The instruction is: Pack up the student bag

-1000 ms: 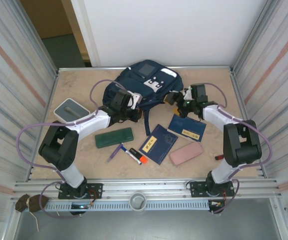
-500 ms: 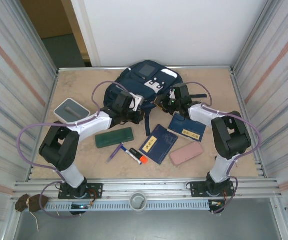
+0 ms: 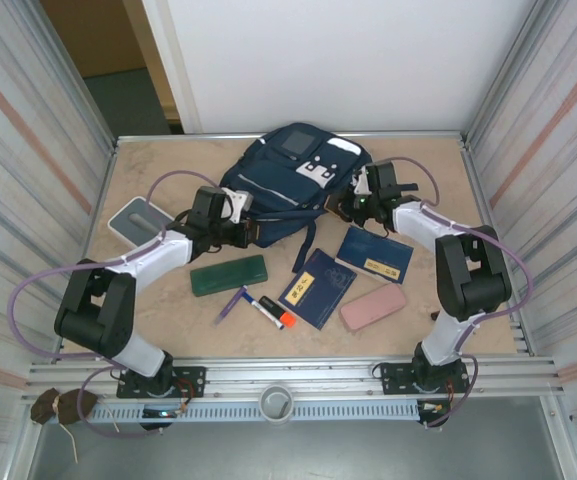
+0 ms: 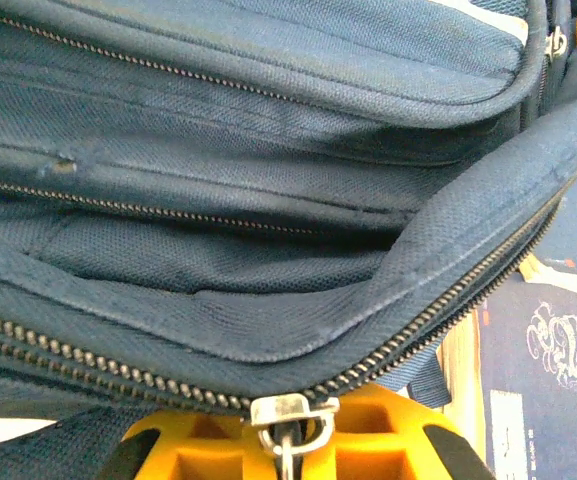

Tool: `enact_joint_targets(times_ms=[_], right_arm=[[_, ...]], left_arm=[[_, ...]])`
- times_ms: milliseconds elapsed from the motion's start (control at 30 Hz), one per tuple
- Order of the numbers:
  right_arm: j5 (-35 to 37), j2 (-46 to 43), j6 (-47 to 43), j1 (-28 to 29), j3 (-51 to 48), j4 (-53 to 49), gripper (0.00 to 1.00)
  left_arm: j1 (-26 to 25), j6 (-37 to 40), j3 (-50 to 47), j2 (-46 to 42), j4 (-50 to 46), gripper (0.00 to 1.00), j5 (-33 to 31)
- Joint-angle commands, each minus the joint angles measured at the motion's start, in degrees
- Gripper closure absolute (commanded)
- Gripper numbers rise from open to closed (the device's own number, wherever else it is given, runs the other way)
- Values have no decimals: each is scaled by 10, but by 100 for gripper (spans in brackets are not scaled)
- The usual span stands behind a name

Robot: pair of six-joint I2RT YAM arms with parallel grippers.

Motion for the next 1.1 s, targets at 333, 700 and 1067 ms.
enact_joint_targets(times_ms=[333, 700, 1067], right_arm=[[151, -144, -466, 105, 22, -105, 14], [162, -29, -601, 211, 98, -80, 15], [269, -15, -641, 192, 86, -91, 84]], left_arm=[[14, -11, 67, -41, -34, 100, 90], [-1, -11, 81, -51, -43, 100, 106], [9, -20, 69, -74, -114, 100, -13]])
